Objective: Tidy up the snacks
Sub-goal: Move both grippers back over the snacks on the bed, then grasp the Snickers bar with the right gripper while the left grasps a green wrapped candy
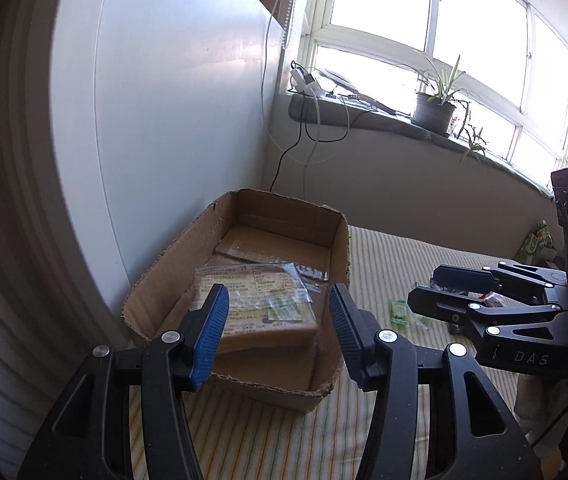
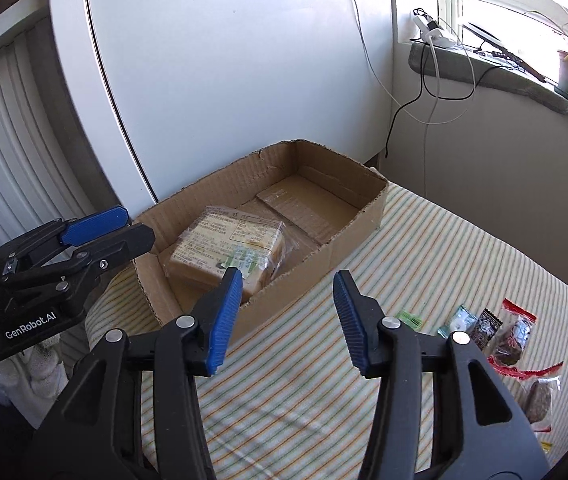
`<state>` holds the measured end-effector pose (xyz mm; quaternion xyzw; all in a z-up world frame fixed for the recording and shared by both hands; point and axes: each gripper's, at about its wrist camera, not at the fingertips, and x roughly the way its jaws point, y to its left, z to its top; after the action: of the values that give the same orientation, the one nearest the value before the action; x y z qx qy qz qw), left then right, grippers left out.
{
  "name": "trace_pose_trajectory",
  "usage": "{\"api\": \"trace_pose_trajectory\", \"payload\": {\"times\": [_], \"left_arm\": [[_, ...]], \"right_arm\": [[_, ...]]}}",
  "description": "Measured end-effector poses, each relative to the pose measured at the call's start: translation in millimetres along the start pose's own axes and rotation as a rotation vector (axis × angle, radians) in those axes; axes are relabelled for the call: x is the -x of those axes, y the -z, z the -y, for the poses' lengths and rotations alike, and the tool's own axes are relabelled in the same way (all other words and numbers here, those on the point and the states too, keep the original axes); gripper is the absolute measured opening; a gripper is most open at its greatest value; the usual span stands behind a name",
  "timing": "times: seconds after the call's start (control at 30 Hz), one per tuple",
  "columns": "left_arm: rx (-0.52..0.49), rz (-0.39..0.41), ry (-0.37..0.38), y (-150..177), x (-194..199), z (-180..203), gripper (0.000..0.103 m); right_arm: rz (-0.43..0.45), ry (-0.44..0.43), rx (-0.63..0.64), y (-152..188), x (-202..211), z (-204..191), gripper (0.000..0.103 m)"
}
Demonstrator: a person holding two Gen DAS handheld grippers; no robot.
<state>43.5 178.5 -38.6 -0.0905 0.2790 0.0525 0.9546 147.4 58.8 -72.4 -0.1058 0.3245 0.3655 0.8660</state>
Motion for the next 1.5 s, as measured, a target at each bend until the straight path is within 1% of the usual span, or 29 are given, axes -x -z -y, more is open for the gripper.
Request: {"api": "trace_pose_trajectory", "payload": {"times": [0.17, 0.23, 0.27, 0.33, 0.4, 0.47, 0.53, 0.67, 0.7, 0.73, 0.8, 0.83, 0.93, 1.03, 1.2, 1.33, 1.4, 1.43, 1.5], "left_arm": [[-0.052, -0.001, 0.069, 7.1, -1.1, 34.3, 0.051], [-0.082, -0.014, 0.093, 10.9, -4.1, 49.8, 0.052], [-0.094, -0.024, 0.108, 12.7, -6.7, 57.1, 0.052], [-0.108, -0.037, 0.128, 14.8, -12.5, 68.4, 0.053], [-0.117, -0.057, 0.148, 17.8, -19.9, 79.0, 0.058], [-0.124, -0.076, 0.164, 21.4, -26.2, 89.8, 0.059], [-0.144, -0.092, 0.177, 25.7, -32.2, 101.7, 0.059], [-0.156, -0.123, 0.213, 33.2, -46.1, 121.3, 0.058], [-0.158, -0.13, 0.222, 34.3, -50.3, 125.4, 0.058], [-0.16, -0.139, 0.228, 35.1, -54.9, 129.1, 0.058], [-0.176, -0.156, 0.239, 36.5, -64.3, 137.7, 0.054], [-0.185, -0.163, 0.238, 36.8, -69.0, 141.3, 0.046], [-0.198, -0.187, 0.237, 34.9, -84.9, 147.9, 0.039], [-0.216, -0.211, 0.233, 33.5, -100.8, 153.9, 0.039], [-0.251, -0.243, 0.189, 34.5, -125.5, 162.5, 0.039], [-0.275, -0.28, 0.196, 36.3, -137.3, 167.6, 0.039], [-0.288, -0.305, 0.19, 38.0, -142.2, 170.2, 0.033], [-0.289, -0.314, 0.191, 38.5, -144.0, 170.5, 0.028], [-0.278, -0.32, 0.2, 38.7, -145.0, 169.2, 0.027]], "right_arm": [[0.036, 0.077, -0.064, 38.1, 42.0, 36.9, 0.054], [0.034, 0.129, -0.103, 55.1, 58.7, 55.2, 0.063], [0.035, 0.148, -0.119, 63.2, 66.6, 63.6, 0.064], [0.034, 0.188, -0.14, 80.8, 83.9, 79.1, 0.064], [0.031, 0.249, -0.145, 96.1, 99.3, 91.2, 0.064], [0.02, 0.295, -0.15, 108.5, 110.9, 103.1, 0.064], [0.006, 0.319, -0.167, 120.8, 120.1, 114.0, 0.064], [-0.023, 0.306, -0.222, 145.1, 131.1, 134.3, 0.063], [-0.032, 0.301, -0.23, 149.6, 131.4, 137.7, 0.059], [-0.044, 0.29, -0.237, 153.8, 130.2, 140.7, 0.051], [-0.062, 0.269, -0.246, 155.8, 123.1, 144.1, 0.047], [-0.063, 0.267, -0.248, 157.5, 121.0, 146.2, 0.047], [-0.073, 0.268, -0.253, 156.6, 111.0, 150.4, 0.047], [-0.086, 0.26, -0.261, 155.5, 100.9, 155.5, 0.047], [-0.109, 0.255, -0.267, 154.1, 87.2, 161.6, 0.047], [-0.134, 0.233, -0.277, 154.0, 79.4, 165.1, 0.043], [-0.145, 0.231, -0.28, 154.1, 76.1, 166.2, 0.041], [-0.149, 0.23, -0.284, 155.3, 75.0, 167.1, 0.04], [-0.147, 0.227, -0.296, 157.4, 74.7, 168.5, 0.037]]}}
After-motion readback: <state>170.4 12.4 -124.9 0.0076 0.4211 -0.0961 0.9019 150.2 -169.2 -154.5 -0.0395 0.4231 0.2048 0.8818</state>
